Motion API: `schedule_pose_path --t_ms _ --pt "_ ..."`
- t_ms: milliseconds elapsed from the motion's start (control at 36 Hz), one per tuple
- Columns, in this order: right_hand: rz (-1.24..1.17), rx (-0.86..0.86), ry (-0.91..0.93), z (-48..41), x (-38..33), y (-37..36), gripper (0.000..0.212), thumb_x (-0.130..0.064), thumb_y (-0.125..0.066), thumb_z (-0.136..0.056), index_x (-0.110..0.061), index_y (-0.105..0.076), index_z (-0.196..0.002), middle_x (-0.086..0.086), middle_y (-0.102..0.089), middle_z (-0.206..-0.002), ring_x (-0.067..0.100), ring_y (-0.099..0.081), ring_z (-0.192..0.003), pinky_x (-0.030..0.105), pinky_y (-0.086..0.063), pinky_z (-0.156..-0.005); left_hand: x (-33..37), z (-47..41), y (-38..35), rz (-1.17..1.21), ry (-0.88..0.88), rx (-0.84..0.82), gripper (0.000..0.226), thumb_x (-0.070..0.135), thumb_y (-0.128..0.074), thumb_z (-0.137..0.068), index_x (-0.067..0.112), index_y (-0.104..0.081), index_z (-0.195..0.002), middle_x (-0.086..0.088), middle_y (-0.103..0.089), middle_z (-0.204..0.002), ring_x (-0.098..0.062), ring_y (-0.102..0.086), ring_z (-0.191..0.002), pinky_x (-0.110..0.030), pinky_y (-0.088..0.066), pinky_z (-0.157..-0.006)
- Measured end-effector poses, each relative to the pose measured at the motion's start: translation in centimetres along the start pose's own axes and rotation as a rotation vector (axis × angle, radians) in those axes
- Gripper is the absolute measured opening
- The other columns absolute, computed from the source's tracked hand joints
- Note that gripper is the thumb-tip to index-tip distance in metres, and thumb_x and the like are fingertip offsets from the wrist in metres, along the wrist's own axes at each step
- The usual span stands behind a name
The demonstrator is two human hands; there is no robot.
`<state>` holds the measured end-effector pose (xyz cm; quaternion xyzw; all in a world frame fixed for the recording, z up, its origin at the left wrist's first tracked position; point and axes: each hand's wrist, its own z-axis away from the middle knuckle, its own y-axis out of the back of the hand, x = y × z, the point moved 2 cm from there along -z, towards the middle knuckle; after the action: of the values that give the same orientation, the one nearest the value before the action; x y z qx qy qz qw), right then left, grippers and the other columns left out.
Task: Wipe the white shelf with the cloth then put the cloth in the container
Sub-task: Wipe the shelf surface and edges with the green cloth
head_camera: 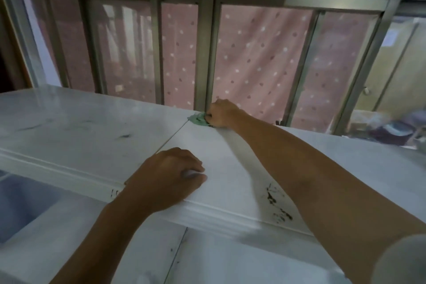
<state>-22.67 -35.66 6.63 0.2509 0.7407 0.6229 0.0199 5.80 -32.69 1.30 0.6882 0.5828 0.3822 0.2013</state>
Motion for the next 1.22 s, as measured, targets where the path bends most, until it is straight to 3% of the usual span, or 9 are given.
schedule_pose_path --t_ms 56,222,306,556,639,806,944,1028,1222 --pt "0.023 0.005 0.044 2.4 -0.6 0.9 0.038 -0.041 -0.04 -0.094 -0.015 -0.065 -0.082 0.012 -0.066 -0.088 0.026 -0.057 -0.074 0.03 -0.047 -0.065 0.2 0.0 0.2 0.018 0.012 0.001 0.044 0.058 -0.055 -0.081 0.023 -0.082 -0.089 0.012 -0.079 -0.1 -0.003 -0.069 -0.093 -0.028 -0.057 -0.088" --pt "0.113 0.03 0.187 11.6 -2.2 3.8 0.048 -0.04 -0.032 -0.098 -0.015 -0.072 -0.091 0.009 -0.068 -0.084 0.023 -0.05 -0.067 0.029 -0.041 -0.062 0.9 0.1 -0.1 -0.05 -0.063 0.068 0.046 0.051 -0.052 -0.087 0.015 -0.08 -0.083 0.002 -0.079 -0.087 -0.018 -0.071 -0.079 -0.024 -0.052 -0.08" --pt "0.119 0.041 0.22 16.6 -2.6 5.2 0.042 -0.041 -0.036 -0.097 -0.019 -0.071 -0.089 0.005 -0.069 -0.077 0.022 -0.049 -0.061 0.027 -0.035 -0.057 1.9 0.3 -0.9 0.032 -0.141 0.118 0.036 0.042 -0.061 -0.091 0.012 -0.079 -0.082 -0.002 -0.077 -0.084 -0.023 -0.069 -0.074 -0.035 -0.059 -0.07" --pt "0.066 0.085 0.232 26.7 -3.6 7.5 0.029 -0.035 -0.048 -0.093 -0.017 -0.068 -0.085 0.002 -0.06 -0.057 0.021 -0.041 -0.046 0.025 -0.028 -0.049 6.0 0.2 -2.3 0.17 -0.117 0.188 0.037 0.039 -0.055 -0.088 0.012 -0.073 -0.069 0.002 -0.066 -0.07 -0.021 -0.06 -0.062 -0.043 -0.053 -0.056" --pt "0.051 0.099 0.161 26.1 -3.4 7.1 0.032 -0.035 -0.048 -0.095 -0.017 -0.067 -0.077 0.001 -0.061 -0.059 0.02 -0.042 -0.05 0.026 -0.028 -0.052 7.0 -0.1 -2.7 0.141 -0.102 0.158 0.041 0.044 -0.05 -0.087 0.015 -0.074 -0.072 0.003 -0.063 -0.07 -0.02 -0.057 -0.062 -0.042 -0.052 -0.055" --pt "0.009 -0.063 -0.072 19.7 0.3 4.7 0.041 -0.037 -0.039 -0.098 -0.013 -0.072 -0.09 0.008 -0.067 -0.086 0.024 -0.052 -0.073 0.029 -0.038 -0.064 8.5 -0.9 -4.1 0.079 -0.098 0.184 0.037 0.043 -0.053 -0.086 0.018 -0.073 -0.068 0.006 -0.069 -0.074 -0.021 -0.062 -0.076 -0.035 -0.055 -0.063" --pt "0.045 -0.132 -0.2 14.8 6.1 2.8 0.036 -0.038 -0.042 -0.095 -0.012 -0.062 -0.081 0.009 -0.067 -0.085 0.022 -0.053 -0.065 0.028 -0.038 -0.06 8.1 -1.1 -4.1 0.022 -0.131 0.219 0.036 0.039 -0.058 -0.091 0.013 -0.074 -0.073 0.002 -0.071 -0.074 -0.022 -0.064 -0.07 -0.038 -0.057 -0.065" --pt "0.079 -0.142 -0.298 12.6 9.5 1.8 0.03 -0.039 -0.048 -0.093 -0.011 -0.054 -0.083 0.008 -0.062 -0.086 0.023 -0.052 -0.068 0.031 -0.04 -0.063 8.0 -1.3 -3.6 -0.02 -0.005 0.234 0.045 0.045 -0.048 -0.091 0.015 -0.067 -0.063 0.004 -0.067 -0.067 -0.021 -0.059 -0.064 -0.039 -0.055 -0.064" --pt "0.231 -0.127 -0.207 12.2 10.5 1.5 0.022 -0.031 -0.049 -0.091 -0.012 -0.06 -0.087 0.006 -0.061 -0.085 0.026 -0.055 -0.071 0.031 -0.045 -0.062 8.3 -1.3 -3.5 -0.032 -0.026 0.266 0.041 0.04 -0.053 -0.09 0.011 -0.074 -0.071 0.004 -0.072 -0.072 -0.019 -0.065 -0.066 -0.039 -0.058 -0.065"
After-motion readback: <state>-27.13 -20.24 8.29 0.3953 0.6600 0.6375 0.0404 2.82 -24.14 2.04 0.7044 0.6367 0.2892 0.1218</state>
